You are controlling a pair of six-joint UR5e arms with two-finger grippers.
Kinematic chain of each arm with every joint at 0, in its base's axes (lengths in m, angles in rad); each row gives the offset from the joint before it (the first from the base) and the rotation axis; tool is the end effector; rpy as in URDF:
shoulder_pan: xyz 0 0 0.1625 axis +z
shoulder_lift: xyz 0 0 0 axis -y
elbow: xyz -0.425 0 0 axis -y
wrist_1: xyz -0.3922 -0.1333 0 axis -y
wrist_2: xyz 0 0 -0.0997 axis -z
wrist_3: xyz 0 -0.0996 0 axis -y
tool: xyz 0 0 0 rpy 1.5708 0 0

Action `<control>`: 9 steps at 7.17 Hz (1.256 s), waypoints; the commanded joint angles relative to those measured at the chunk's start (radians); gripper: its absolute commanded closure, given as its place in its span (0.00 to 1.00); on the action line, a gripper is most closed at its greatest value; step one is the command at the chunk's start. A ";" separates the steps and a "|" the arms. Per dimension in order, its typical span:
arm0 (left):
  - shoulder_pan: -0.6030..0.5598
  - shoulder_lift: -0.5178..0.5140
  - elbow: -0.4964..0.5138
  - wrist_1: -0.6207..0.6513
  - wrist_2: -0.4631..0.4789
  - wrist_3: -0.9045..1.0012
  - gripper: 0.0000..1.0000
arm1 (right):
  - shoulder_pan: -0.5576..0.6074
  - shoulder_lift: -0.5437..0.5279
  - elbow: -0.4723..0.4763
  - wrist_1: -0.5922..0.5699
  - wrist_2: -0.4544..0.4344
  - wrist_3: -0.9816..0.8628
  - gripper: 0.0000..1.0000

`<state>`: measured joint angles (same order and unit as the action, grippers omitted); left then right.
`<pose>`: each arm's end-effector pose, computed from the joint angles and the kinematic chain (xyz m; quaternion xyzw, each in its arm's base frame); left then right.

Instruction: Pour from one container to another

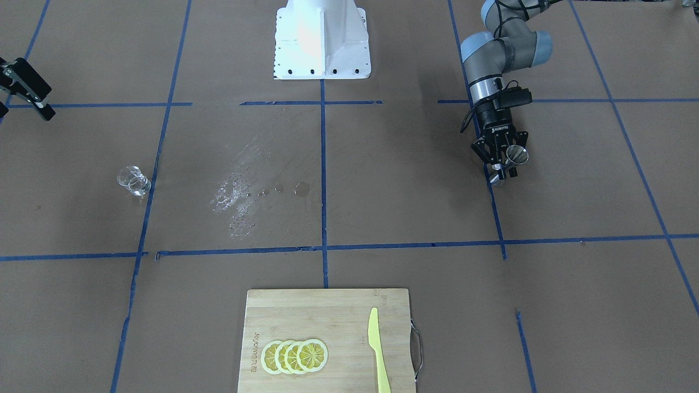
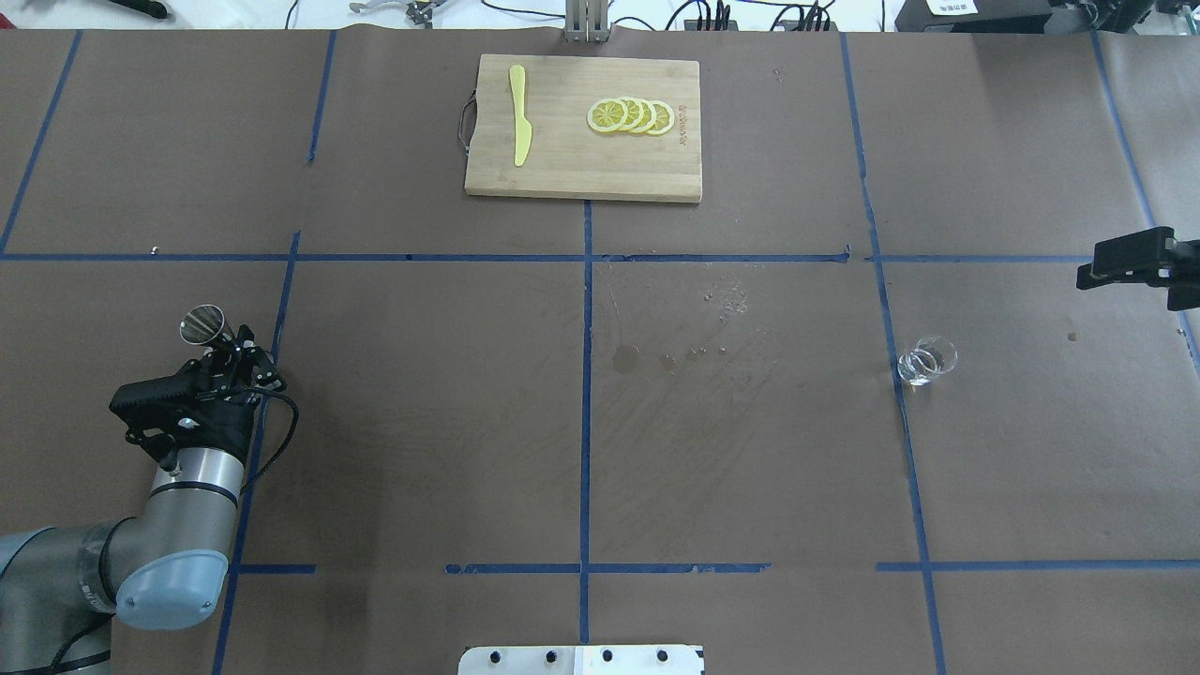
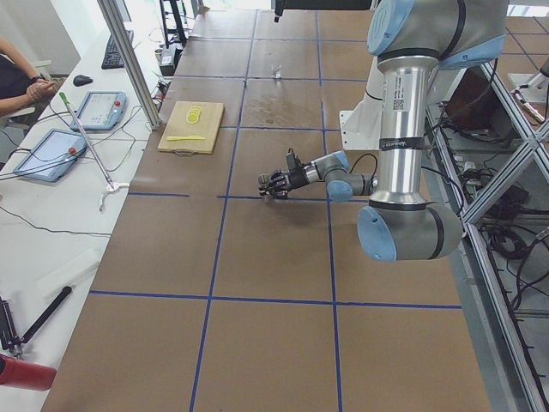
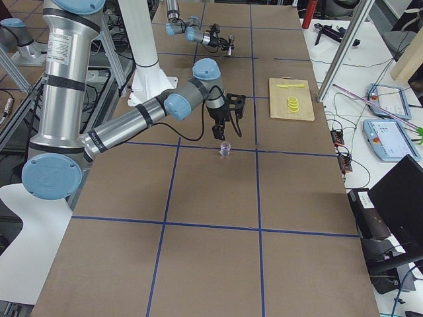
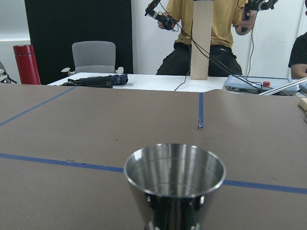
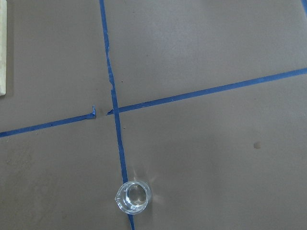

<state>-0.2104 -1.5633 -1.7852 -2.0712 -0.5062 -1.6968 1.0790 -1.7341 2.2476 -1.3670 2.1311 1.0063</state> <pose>0.4310 -0.3174 0.4788 0.4883 0.2781 -0.3086 0.7675 -0.1195 -0.3933 0.3872 0.0707 -0.4193 0.1351 0.8949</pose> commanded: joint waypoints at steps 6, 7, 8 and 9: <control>-0.053 -0.073 -0.094 -0.229 -0.008 0.425 1.00 | -0.374 -0.114 0.096 0.173 -0.436 0.196 0.00; -0.053 -0.073 -0.068 -0.339 -0.009 0.510 1.00 | -0.469 -0.114 0.095 0.192 -0.544 0.245 0.00; -0.057 -0.075 -0.060 -0.413 -0.009 0.591 1.00 | -0.538 -0.116 0.093 0.209 -0.635 0.282 0.00; -0.066 -0.077 -0.059 -0.426 -0.011 0.632 1.00 | -0.566 -0.125 0.092 0.209 -0.678 0.285 0.00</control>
<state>-0.2681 -1.6378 -1.8510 -2.4435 -0.5154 -1.1392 0.5743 -1.8505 2.3411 -1.1685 1.5366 1.2683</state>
